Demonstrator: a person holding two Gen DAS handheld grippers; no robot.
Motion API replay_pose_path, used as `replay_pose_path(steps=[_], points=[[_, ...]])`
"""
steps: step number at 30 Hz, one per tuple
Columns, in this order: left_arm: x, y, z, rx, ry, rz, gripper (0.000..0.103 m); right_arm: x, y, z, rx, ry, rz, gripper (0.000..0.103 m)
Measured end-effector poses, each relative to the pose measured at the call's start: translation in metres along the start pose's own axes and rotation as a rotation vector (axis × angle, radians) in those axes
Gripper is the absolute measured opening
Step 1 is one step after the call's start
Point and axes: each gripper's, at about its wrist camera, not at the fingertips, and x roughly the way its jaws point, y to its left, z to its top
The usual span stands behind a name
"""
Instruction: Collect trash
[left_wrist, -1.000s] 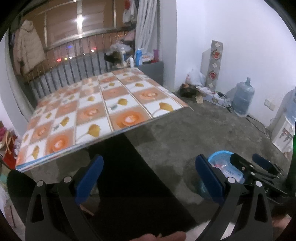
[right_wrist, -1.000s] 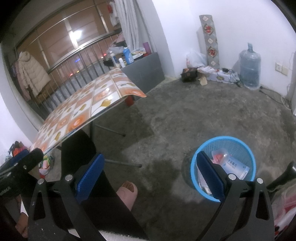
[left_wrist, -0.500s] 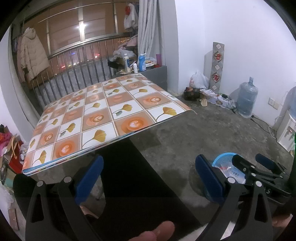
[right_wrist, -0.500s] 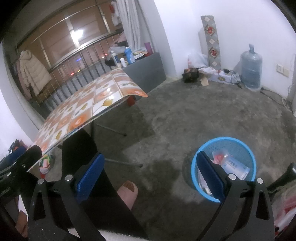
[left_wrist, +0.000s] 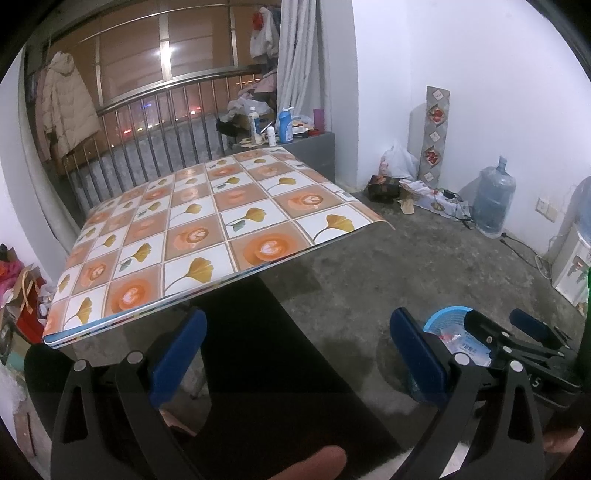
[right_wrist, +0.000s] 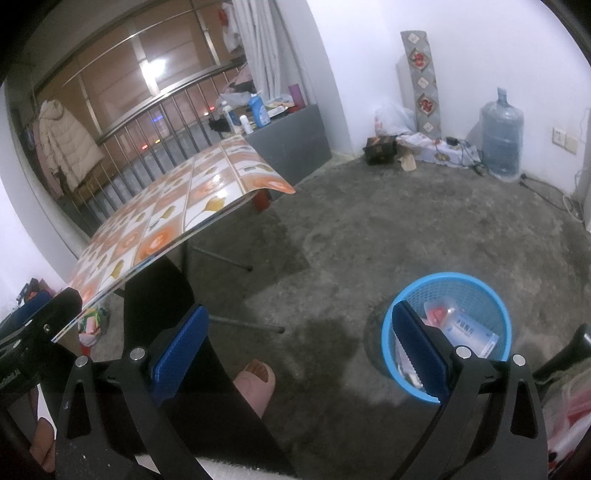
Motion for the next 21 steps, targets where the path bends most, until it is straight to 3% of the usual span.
replay_pose_path(steps=[21], points=[[0.0043,-0.0027,0.0004,-0.003,0.017,-0.011,0.098,-0.0002,-0.0004,0.0004,0.002,0.0,0.0,0.095]])
